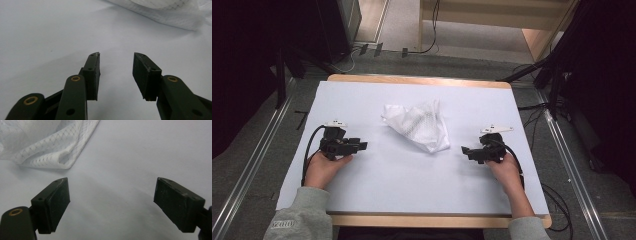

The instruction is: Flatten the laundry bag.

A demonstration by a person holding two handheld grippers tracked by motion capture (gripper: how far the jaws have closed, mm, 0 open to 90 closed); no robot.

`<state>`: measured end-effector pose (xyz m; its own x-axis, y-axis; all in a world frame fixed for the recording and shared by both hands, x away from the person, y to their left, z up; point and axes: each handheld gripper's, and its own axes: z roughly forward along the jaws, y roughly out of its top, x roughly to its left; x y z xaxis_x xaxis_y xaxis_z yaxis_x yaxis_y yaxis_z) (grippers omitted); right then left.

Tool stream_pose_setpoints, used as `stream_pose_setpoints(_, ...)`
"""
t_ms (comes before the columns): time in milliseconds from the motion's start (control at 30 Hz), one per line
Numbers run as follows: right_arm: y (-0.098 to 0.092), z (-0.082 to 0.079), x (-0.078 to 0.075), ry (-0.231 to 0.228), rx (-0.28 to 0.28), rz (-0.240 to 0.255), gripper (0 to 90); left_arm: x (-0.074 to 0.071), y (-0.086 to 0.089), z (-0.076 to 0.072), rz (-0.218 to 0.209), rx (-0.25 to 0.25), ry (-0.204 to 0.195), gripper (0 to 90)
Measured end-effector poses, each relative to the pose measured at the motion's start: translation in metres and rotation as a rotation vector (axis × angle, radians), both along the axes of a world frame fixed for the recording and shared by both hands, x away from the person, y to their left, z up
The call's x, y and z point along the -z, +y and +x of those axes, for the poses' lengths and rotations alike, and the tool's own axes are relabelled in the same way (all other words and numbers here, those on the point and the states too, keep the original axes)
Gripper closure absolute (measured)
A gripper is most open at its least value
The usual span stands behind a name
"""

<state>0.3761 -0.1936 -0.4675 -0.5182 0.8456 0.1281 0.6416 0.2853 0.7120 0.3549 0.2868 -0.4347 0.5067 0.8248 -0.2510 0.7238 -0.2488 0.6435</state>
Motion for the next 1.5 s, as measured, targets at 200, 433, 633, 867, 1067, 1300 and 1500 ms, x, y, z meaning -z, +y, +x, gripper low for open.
stream_pose_setpoints(200, 0.006, -0.003, -0.004, -0.003, 0.027, 0.022, 14.0, 0.0, 0.001, 0.0, 0.012, 0.026, 0.006, 58.2)
stream_pose_setpoints(433, 0.006, -0.008, -0.004, 0.03, 0.01, 0.028, 13.6, 0.003, 0.0, -0.001, 0.037, 0.062, 0.045, 48.5)
stream_pose_setpoints(633, 0.006, -0.014, -0.006, 0.03, -0.03, 0.039, 23.1, 0.003, -0.003, 0.005, 0.028, 0.075, 0.042, 40.7)
stream_pose_setpoints(867, 0.003, -0.017, -0.011, 0.033, -0.051, 0.068, 34.6, 0.001, -0.004, 0.008, 0.007, 0.077, 0.031, 38.3)
stream_pose_setpoints(1067, 0.001, -0.019, -0.014, 0.029, -0.04, 0.08, 35.9, 0.0, -0.006, 0.01, -0.013, 0.074, 0.03, 36.5)
stream_pose_setpoints(1300, 0.005, -0.016, -0.015, 0.029, -0.041, 0.081, 36.0, -0.001, -0.006, 0.008, -0.011, 0.084, 0.026, 36.4)
stream_pose_setpoints(1500, 0.009, -0.01, -0.019, 0.019, -0.049, 0.098, 39.6, -0.001, -0.006, 0.006, -0.003, 0.088, 0.029, 36.6)
